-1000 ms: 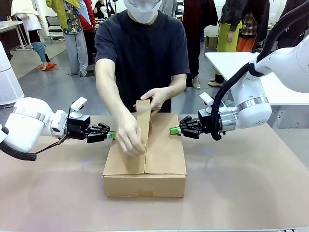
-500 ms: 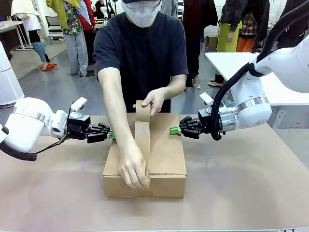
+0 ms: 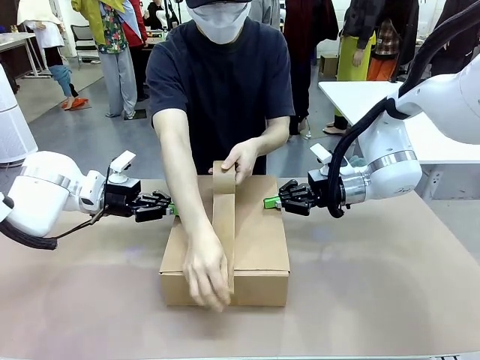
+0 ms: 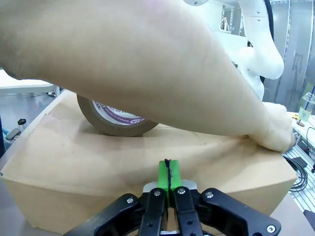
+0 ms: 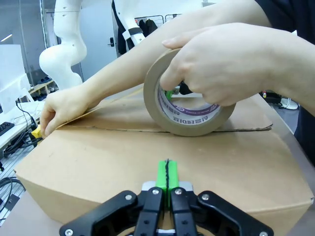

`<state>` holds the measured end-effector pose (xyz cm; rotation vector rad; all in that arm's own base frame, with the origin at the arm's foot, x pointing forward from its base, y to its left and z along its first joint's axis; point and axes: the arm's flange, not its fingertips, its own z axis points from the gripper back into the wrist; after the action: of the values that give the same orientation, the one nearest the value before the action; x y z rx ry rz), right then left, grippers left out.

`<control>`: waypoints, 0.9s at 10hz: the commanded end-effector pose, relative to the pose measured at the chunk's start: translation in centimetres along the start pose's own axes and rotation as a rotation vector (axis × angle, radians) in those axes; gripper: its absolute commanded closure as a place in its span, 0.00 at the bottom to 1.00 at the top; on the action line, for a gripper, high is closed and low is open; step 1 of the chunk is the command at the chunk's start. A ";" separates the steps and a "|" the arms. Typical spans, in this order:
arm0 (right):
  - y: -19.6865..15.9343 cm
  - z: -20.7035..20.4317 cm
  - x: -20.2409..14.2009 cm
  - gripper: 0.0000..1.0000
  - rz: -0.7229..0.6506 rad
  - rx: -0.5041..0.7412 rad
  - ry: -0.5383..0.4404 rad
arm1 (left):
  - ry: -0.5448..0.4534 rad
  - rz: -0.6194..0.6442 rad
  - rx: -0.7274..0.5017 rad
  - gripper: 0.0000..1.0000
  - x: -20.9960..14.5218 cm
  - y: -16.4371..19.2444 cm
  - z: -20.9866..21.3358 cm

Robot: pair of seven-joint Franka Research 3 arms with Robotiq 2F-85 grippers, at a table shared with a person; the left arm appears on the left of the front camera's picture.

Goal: Wrap the clocks to prevent damage.
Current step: After the human seals the box with tape, release both hands from the side flaps of the Package Box.

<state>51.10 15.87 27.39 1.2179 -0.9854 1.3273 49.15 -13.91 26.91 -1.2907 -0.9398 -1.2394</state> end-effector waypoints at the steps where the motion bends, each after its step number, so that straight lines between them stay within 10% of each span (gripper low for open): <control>1: 0.0 -0.3 -0.4 0.99 -0.006 -0.004 0.009 | 0.008 0.002 0.006 0.99 -0.3 0.0 0.0; 9: 0.0 -0.3 -0.4 0.99 -0.006 -0.004 0.009 | 0.008 0.002 0.006 0.99 -0.3 0.0 0.0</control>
<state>51.10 15.86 27.37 1.2181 -0.9850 1.3269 49.14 -13.89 26.86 -1.2907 -0.9389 -1.2389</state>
